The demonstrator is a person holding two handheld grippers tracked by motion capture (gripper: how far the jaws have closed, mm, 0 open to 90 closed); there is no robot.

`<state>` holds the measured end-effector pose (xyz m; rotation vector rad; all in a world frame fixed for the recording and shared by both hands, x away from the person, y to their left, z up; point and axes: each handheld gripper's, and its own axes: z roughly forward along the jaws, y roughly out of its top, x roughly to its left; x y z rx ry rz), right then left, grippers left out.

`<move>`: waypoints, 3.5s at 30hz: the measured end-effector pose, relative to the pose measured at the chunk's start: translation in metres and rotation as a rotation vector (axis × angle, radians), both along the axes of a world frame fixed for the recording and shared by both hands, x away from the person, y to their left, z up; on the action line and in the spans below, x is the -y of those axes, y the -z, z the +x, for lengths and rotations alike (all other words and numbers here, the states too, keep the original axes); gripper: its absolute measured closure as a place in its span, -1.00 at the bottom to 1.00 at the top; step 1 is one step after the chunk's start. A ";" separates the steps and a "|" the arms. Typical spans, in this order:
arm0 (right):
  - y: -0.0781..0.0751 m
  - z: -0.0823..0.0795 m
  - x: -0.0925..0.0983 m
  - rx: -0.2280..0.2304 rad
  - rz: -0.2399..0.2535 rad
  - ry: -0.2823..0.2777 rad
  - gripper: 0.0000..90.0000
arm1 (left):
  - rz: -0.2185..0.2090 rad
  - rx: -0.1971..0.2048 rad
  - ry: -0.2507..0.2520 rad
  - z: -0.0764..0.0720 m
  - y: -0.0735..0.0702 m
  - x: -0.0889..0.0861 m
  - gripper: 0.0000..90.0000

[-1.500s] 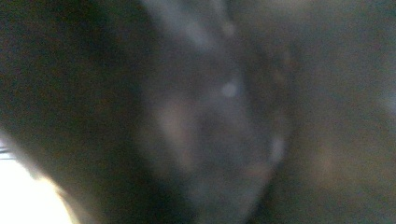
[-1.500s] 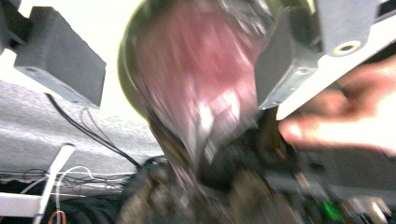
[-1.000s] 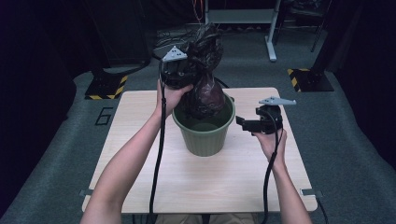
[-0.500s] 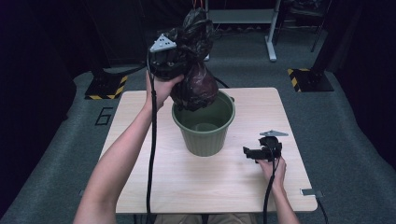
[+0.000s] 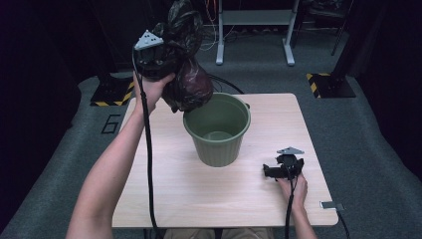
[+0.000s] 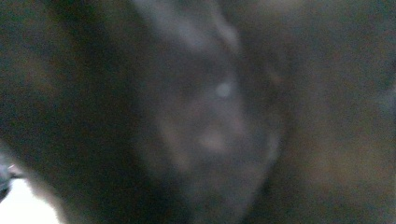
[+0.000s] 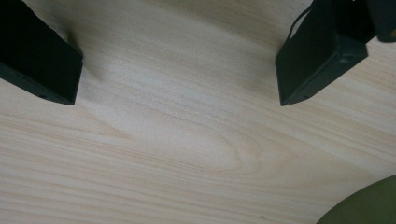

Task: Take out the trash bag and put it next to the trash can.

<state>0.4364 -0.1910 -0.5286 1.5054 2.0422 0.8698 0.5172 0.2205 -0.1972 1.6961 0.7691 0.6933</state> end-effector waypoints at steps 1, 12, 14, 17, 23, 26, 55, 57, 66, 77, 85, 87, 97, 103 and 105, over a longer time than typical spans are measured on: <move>0.000 0.000 0.000 0.000 0.000 0.000 -1.00 | 0.006 0.003 -0.009 0.000 0.000 -0.003 0.97; 0.000 0.000 0.000 0.002 0.000 0.009 -0.98 | 0.042 -0.014 -0.087 0.005 0.016 -0.025 0.97; 0.000 -0.001 0.000 0.002 0.001 0.011 -0.98 | 0.037 -0.022 -0.099 0.006 0.021 -0.030 0.97; 0.000 -0.001 0.000 0.004 0.002 0.011 -0.97 | 0.038 -0.036 -0.112 0.008 0.028 -0.036 0.97; 0.000 -0.001 0.000 0.003 0.004 0.013 -0.96 | 0.027 -0.057 -0.135 0.010 0.039 -0.048 0.97; 0.000 -0.001 0.000 0.004 0.002 0.012 -0.96 | 0.026 -0.075 -0.141 0.011 0.047 -0.052 0.97; 0.000 -0.001 0.000 0.011 0.004 0.014 -0.91 | -0.006 -0.263 -0.265 0.022 0.169 -0.098 0.96; 0.000 -0.001 0.000 0.011 0.003 0.013 -0.91 | -0.008 -0.288 -0.272 0.023 0.182 -0.100 0.96; 0.000 -0.002 0.000 0.013 0.002 0.013 -0.90 | -0.062 -0.367 -0.279 0.015 0.227 -0.102 0.85; 0.000 -0.002 0.000 0.015 0.001 0.012 -0.89 | -0.054 -0.330 -0.291 -0.031 0.207 -0.103 -0.67; 0.000 -0.002 0.000 0.016 0.001 0.013 -0.88 | 0.006 -0.324 -0.239 -0.079 0.217 -0.105 -0.78; -0.001 -0.002 0.000 0.016 0.000 0.012 -0.88 | 0.023 -0.324 -0.232 -0.091 0.224 -0.106 -0.79; -0.001 -0.002 0.000 0.017 0.000 0.015 -0.87 | 0.110 -0.399 -0.235 -0.143 0.287 -0.113 -0.80; -0.001 -0.002 0.000 0.017 0.000 0.014 -0.88 | 0.147 -0.500 -0.311 -0.144 0.330 -0.130 -0.82; -0.001 -0.002 0.000 0.017 -0.001 0.014 -0.88 | 0.177 -0.491 -0.341 -0.142 0.333 -0.131 -0.84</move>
